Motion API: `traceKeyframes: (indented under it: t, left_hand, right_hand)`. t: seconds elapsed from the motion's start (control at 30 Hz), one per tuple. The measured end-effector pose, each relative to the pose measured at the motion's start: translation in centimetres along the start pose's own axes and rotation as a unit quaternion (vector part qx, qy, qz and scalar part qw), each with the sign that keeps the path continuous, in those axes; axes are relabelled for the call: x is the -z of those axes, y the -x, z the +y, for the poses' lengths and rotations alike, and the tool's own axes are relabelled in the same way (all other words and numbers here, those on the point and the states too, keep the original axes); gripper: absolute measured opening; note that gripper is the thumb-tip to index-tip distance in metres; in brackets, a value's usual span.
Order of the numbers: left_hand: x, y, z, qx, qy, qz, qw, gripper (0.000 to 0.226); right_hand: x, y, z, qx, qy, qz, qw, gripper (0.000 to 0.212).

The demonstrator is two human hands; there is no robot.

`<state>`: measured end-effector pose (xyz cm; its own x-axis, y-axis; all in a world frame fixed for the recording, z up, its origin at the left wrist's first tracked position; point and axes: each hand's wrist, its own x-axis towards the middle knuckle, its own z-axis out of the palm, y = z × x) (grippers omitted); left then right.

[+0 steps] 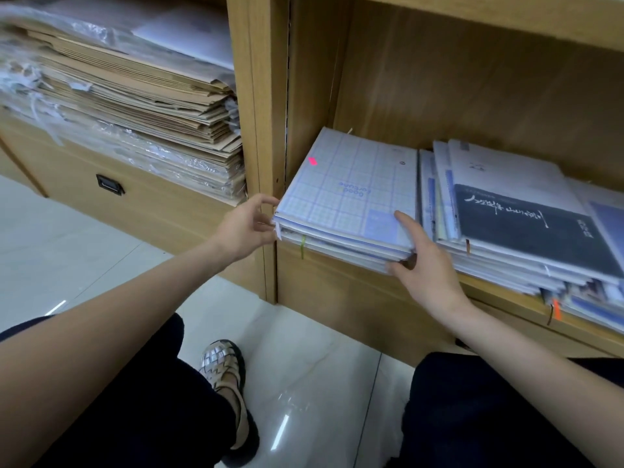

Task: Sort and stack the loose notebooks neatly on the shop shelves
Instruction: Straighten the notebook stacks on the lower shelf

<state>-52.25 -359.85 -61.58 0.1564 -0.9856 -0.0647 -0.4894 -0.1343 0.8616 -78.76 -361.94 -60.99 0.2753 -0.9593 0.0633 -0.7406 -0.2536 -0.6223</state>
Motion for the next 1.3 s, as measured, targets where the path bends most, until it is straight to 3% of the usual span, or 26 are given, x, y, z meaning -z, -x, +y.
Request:
traceKeyframes:
  t: [0.5, 0.7, 0.8, 0.97, 1.1, 1.2, 1.3]
  left_hand:
    - [-0.1, -2.2, -0.4, -0.047, -0.155, 0.026, 0.986, 0.059]
    - [-0.6, -2.1, -0.4, -0.102, -0.246, 0.029, 0.964, 0.033]
    - [-1.2, -2.1, -0.7, -0.097, -0.255, 0.037, 0.961, 0.040]
    - [-1.5, -1.8, -0.5, -0.079, -0.220, 0.050, 0.971, 0.038]
    - [-1.1, -0.8, 0.4, -0.062, -0.094, 0.051, 0.992, 0.049]
    - [-0.5, -0.2, 1.1, -0.045, -0.012, 0.053, 0.998, 0.049]
    - [-0.1, -0.5, 1.2, -0.029, 0.000, 0.067, 0.997, 0.044]
  right_hand:
    - [0.0, -0.9, 0.3, 0.004, 0.003, 0.025, 1.000, 0.075]
    - [0.2, -0.7, 0.2, 0.000, 0.013, 0.008, 1.000, 0.079]
    - [0.1, -0.6, 0.2, -0.008, 0.015, -0.005, 1.000, 0.084]
    - [0.4, -1.1, -0.6, -0.019, 0.019, -0.004, 1.000, 0.079]
    - [1.1, -1.6, -1.4, -0.063, -0.077, 0.010, 0.995, 0.075]
    - [1.4, -1.8, -1.5, -0.086, -0.104, 0.019, 0.991, 0.081]
    - [1.3, -1.7, -1.8, -0.087, -0.085, 0.022, 0.992, 0.085]
